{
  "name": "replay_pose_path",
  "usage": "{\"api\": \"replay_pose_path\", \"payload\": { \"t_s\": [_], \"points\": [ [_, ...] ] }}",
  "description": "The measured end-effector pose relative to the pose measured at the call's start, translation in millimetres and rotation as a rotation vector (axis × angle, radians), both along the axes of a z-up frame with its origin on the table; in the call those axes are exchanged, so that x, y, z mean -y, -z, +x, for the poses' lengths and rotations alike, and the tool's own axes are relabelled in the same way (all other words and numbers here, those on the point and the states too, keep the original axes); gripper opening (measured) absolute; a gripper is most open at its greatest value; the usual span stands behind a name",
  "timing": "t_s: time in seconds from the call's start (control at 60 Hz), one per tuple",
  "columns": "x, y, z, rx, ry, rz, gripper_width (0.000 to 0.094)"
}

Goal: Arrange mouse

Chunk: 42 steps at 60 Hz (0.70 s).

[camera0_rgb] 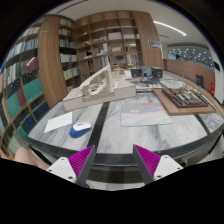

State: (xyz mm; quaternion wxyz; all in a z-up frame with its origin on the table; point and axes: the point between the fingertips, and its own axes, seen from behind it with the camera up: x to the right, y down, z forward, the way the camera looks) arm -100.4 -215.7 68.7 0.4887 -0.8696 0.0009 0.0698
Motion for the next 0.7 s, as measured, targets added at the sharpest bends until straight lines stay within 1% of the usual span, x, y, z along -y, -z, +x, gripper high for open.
{"api": "replay_pose_path", "payload": {
  "t_s": [0.133,0.15,0.167,0.283,0.483,0.55,0.583,0.7],
  "points": [
    [-23,8,-41,0.010,-0.049,-0.005,0.0811],
    [-14,7,-34,0.010,-0.057,-0.007,0.0811],
    [-27,12,-52,0.009,-0.060,-0.009,0.0812],
    [-56,33,-107,-0.036,-0.101,-0.037,0.0813],
    [-103,60,-193,-0.075,-0.199,-0.073,0.0807],
    [-120,69,-206,-0.063,-0.196,-0.081,0.0806],
    [-129,73,-208,-0.048,-0.186,-0.085,0.0821],
    [-167,80,-211,0.020,-0.153,-0.071,0.0818]
  ]
}}
